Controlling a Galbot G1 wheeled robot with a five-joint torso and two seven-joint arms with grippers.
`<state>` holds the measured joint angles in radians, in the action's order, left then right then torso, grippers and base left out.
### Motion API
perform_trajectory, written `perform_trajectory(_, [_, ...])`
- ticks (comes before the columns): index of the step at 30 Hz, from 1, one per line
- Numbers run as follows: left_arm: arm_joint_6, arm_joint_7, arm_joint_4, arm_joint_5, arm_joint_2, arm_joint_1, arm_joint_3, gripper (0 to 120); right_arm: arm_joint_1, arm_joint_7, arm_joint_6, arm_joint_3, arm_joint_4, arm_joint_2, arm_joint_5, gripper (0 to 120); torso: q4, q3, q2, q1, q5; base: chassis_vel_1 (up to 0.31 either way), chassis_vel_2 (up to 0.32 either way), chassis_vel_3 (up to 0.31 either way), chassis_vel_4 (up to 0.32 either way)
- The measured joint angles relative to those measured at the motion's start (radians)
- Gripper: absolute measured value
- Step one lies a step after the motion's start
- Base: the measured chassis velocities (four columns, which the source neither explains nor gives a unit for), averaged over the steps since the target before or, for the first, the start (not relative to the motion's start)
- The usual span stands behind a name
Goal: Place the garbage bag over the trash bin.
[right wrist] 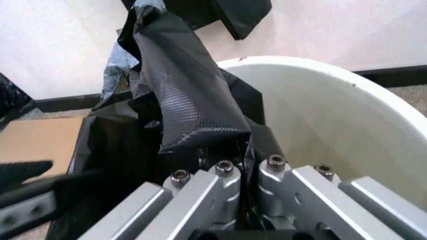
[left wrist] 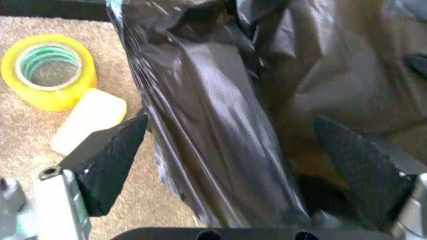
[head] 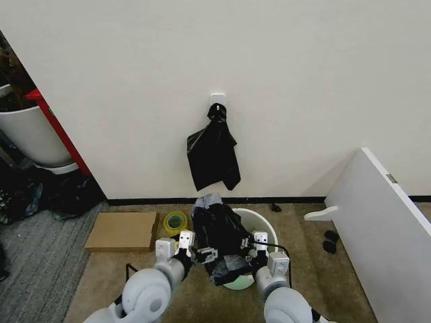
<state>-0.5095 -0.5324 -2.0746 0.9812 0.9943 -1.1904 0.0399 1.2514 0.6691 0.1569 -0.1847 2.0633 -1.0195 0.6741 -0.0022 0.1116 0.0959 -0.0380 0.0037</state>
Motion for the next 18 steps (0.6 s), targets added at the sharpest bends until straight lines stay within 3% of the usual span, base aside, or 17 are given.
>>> perform_trajectory(12, [-0.04, -0.011, 0.111, -0.012, 0.095, 0.111, 0.048, 75, 0.019, -0.002, 0.004, -0.002, -0.003, -0.016, -0.03, 0, 0.0, 0.0, 0.0, 0.0, 0.0001, 0.0, 0.0, 0.0, 0.0])
perform_trajectory(18, [-0.106, -0.038, 0.145, -0.01, 0.134, 0.125, 0.06, 51, 0.023, -0.002, 0.007, -0.001, -0.003, -0.014, -0.038, 0, 0.0, 0.0, 0.0, 0.0, -0.0001, 0.0, 0.0, 0.0, 0.0])
